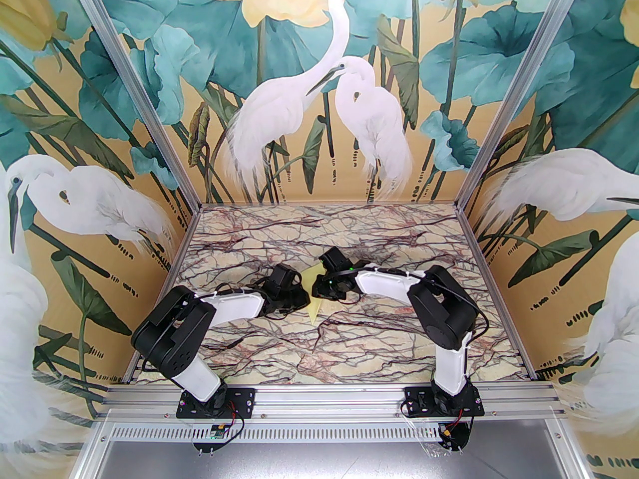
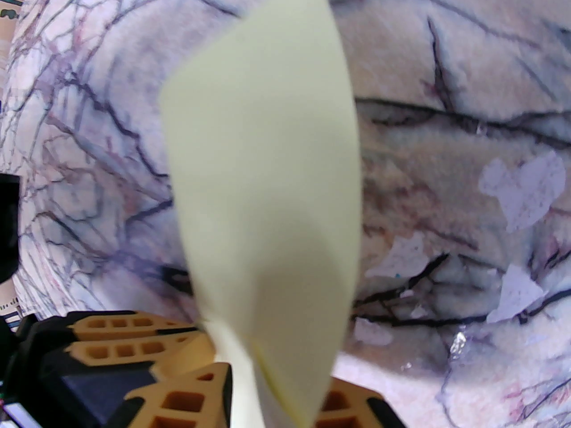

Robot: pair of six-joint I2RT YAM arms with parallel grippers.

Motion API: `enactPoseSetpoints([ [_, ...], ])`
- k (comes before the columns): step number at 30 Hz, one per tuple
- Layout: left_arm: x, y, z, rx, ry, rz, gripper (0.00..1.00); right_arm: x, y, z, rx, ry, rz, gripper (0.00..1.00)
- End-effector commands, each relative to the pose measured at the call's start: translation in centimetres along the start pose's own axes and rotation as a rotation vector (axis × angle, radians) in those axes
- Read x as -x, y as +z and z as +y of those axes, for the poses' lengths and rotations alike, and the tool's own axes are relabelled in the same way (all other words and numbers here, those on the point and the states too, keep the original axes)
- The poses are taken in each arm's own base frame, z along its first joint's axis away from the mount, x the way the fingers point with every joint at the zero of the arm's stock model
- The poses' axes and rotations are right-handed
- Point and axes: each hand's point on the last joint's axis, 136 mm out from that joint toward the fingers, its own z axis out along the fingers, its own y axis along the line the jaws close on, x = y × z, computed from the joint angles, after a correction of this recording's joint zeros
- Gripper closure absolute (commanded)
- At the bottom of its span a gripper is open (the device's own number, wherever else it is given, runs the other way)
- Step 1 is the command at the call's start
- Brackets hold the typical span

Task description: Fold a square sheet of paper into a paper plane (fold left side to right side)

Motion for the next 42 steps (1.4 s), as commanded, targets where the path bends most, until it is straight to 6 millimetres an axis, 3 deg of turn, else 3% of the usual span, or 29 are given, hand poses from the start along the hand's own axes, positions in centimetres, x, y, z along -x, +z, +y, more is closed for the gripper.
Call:
enactPoseSetpoints([
  [1,-0.9,1.9,2.3,0.102,0.013,0.022,0.85,0.2,-0.8,-0.4,-0.017,-0.005,-0.014,0.77],
  [14,-1.0,2.5,2.4,0.137,0.040,0.043,0.86,0.8,-1.4,-1.2,-0.008,0.003,-0.050,0.79],
  [17,-0.8,2.3,2.0,0.122,0.042,0.040,0.85,0.9,-1.0,-1.6,-0.017,0.004,-0.040,0.87],
  [20,-0.5,1.7,1.3,0.098,0.043,0.024,0.80,0.6,-0.2,-2.4,-0.033,0.017,-0.023,1.00],
  [29,0.8,-2.0,-1.0,-0.046,-0.040,-0.100,0.61,-0.5,0.5,-3.2,-0.030,0.111,-0.031,1.00],
  [33,0.9,-3.2,-1.0,-0.105,-0.081,-0.156,0.60,-0.5,0.2,-3.3,-0.023,0.155,-0.067,1.00],
  [39,0.4,-2.7,-1.9,-0.181,-0.078,-0.123,0.58,-0.9,0.7,-3.2,-0.022,0.161,-0.052,1.00],
  [42,0.1,-1.8,-2.3,-0.217,-0.084,-0.099,0.53,-0.9,0.9,-3.0,-0.021,0.157,-0.045,1.00],
])
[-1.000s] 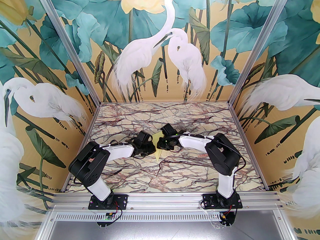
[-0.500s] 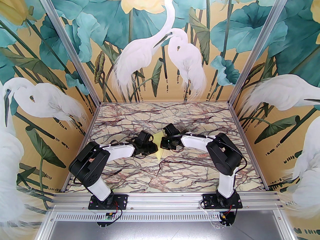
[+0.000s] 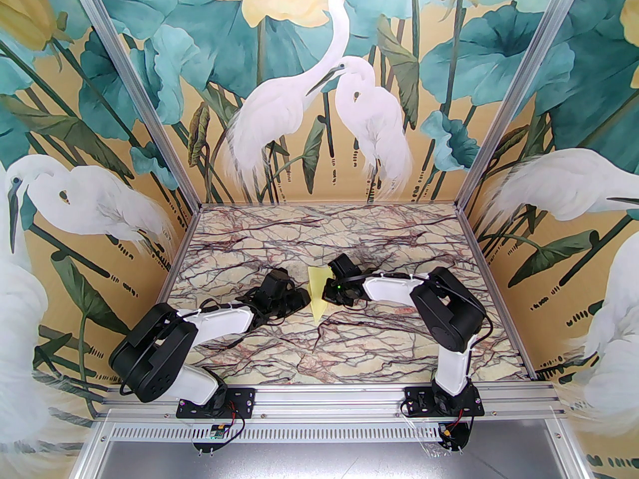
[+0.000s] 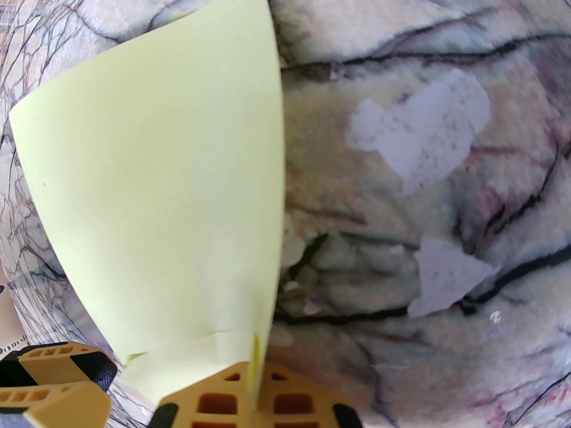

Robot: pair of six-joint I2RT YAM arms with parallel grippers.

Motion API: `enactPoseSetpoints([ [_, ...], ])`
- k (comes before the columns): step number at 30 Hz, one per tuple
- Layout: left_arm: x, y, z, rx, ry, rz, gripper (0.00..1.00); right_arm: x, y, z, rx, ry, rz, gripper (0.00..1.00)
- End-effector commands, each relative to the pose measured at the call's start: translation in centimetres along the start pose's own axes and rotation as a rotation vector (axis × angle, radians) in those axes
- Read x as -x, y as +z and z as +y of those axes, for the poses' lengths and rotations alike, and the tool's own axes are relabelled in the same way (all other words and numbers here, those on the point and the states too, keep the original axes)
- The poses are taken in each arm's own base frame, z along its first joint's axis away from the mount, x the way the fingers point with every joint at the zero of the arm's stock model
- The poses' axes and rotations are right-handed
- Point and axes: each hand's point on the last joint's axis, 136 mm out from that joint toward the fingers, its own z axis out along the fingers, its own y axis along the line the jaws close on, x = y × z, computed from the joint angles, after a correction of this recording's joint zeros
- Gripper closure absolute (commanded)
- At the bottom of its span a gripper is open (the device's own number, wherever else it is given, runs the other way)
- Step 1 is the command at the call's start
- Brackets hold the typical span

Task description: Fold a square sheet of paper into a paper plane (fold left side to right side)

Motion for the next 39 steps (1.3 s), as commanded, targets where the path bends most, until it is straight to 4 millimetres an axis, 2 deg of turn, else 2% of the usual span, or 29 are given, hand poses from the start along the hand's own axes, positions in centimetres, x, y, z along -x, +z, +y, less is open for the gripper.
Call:
enactPoseSetpoints([
  [1,-0.3,1.0,-0.7,-0.073,-0.022,0.027,0.52,-0.1,0.2,0.5,0.006,0.000,-0.006,1.00],
  [6,-0.7,2.0,-0.6,-0.077,-0.012,0.045,0.52,-0.2,0.2,0.5,0.007,-0.003,-0.002,1.00],
  [8,-0.7,2.3,0.0,-0.040,-0.014,0.048,0.60,-0.2,0.3,0.6,0.009,-0.003,0.001,1.00],
  [11,-0.9,2.7,0.5,-0.015,-0.009,0.055,0.65,-0.2,0.3,0.7,0.010,-0.005,0.002,1.00],
  [17,-1.1,3.3,0.9,0.023,0.004,0.067,0.71,-0.2,0.3,0.9,0.017,-0.010,0.005,1.00],
  [28,-0.9,3.9,1.3,0.062,0.009,0.064,0.87,-0.3,0.2,1.4,0.018,-0.024,0.005,1.00],
  [31,-1.0,3.9,1.7,0.077,0.007,0.066,0.90,-0.3,0.2,1.3,0.013,-0.026,0.007,1.00],
  [39,-1.0,3.7,2.8,0.122,0.015,0.056,0.89,0.0,-0.4,1.5,0.006,-0.043,-0.004,0.99],
])
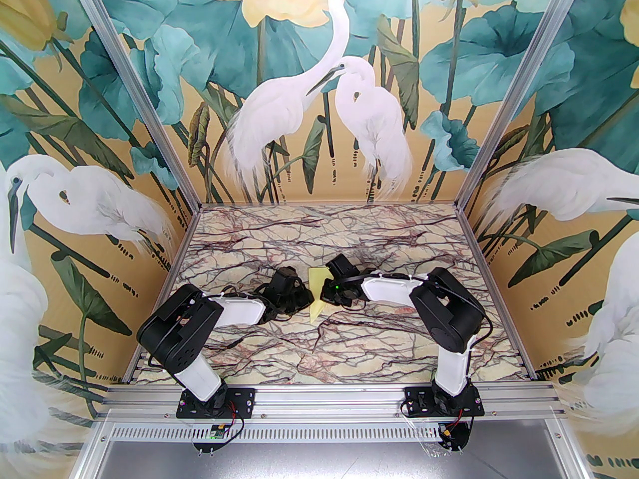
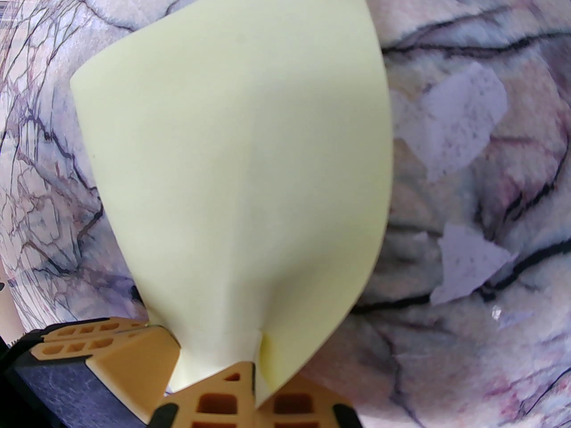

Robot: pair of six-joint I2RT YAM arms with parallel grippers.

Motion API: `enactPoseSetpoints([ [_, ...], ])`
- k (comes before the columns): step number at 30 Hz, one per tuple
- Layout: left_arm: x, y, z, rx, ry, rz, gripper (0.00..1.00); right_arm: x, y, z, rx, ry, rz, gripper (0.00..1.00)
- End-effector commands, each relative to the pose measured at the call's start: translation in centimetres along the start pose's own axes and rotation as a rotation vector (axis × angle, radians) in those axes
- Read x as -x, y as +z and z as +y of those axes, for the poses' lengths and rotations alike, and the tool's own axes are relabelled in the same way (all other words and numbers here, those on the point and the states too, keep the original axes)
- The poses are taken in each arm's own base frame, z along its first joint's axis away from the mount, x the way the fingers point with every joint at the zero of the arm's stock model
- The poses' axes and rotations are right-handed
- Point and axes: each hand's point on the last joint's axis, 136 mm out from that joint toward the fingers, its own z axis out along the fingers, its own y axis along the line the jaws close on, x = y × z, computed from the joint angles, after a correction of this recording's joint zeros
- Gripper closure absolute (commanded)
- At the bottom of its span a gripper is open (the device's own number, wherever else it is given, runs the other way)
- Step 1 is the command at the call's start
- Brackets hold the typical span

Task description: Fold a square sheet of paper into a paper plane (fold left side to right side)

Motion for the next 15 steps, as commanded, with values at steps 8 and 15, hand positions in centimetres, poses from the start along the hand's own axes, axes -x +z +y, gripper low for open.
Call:
enactPoseSetpoints([
  [8,-0.9,0.6,3.5,0.155,0.009,0.025,0.89,1.6,-2.5,1.4,0.058,-0.050,-0.074,0.77],
  [15,-1.2,1.0,3.5,0.158,0.010,0.044,0.89,2.6,-3.7,1.6,0.128,-0.043,-0.116,0.75],
])
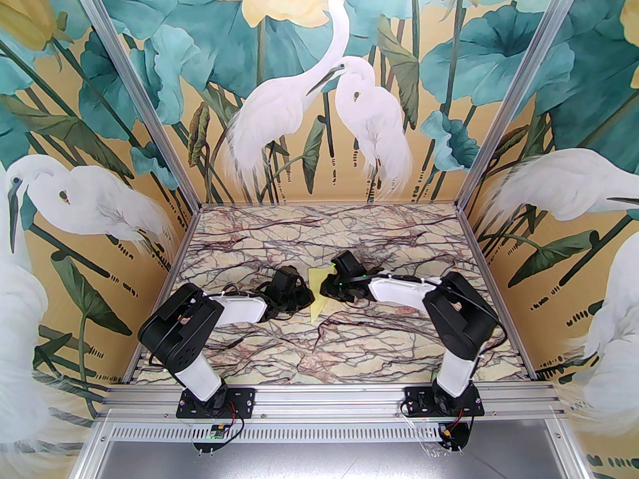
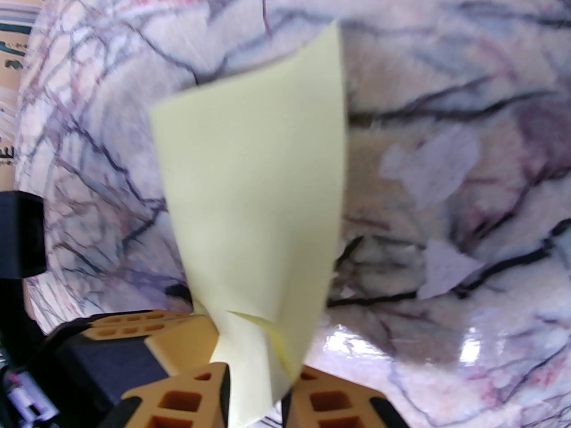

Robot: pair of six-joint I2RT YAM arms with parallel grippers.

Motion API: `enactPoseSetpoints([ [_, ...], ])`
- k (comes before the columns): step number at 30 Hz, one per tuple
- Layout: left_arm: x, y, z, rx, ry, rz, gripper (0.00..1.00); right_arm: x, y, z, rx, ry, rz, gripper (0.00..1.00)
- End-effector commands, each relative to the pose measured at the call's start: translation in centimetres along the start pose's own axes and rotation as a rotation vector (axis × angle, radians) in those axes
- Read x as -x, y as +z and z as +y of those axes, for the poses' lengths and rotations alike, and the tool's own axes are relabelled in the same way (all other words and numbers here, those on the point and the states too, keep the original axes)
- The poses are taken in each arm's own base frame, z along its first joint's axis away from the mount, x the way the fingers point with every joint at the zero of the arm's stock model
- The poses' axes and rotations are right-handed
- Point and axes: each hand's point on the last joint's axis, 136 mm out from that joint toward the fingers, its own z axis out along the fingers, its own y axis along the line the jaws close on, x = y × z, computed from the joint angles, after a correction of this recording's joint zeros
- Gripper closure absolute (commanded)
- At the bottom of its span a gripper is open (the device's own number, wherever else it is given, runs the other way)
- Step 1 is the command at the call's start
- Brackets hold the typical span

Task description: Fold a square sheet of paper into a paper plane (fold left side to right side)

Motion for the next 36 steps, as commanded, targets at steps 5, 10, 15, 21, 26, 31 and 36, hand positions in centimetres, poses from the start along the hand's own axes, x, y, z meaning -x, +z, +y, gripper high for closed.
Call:
enactPoseSetpoints([
  [5,-1.5,1.0,3.4,0.131,0.004,0.047,0.89,1.0,-0.9,1.3,0.092,-0.018,-0.035,0.80],
  [10,-1.6,1.1,3.5,0.133,0.002,0.054,0.89,1.0,-0.6,1.9,0.144,-0.008,-0.031,0.81],
  [15,-1.7,1.2,3.5,0.130,0.004,0.060,0.89,1.1,-0.6,2.6,0.186,-0.001,-0.032,0.78],
  [21,-1.7,1.2,3.2,0.121,0.004,0.062,0.89,1.1,0.4,3.2,0.241,0.025,-0.009,0.77],
  [26,-1.8,1.2,3.3,0.120,0.005,0.066,0.89,1.1,1.1,3.3,0.256,0.038,-0.001,0.75],
  [31,-1.9,1.3,3.1,0.115,0.004,0.067,0.89,1.0,1.8,3.0,0.249,0.040,0.009,0.75],
  [36,-1.9,1.2,2.9,0.107,0.003,0.067,0.88,1.0,2.2,2.9,0.253,0.041,0.006,0.74],
])
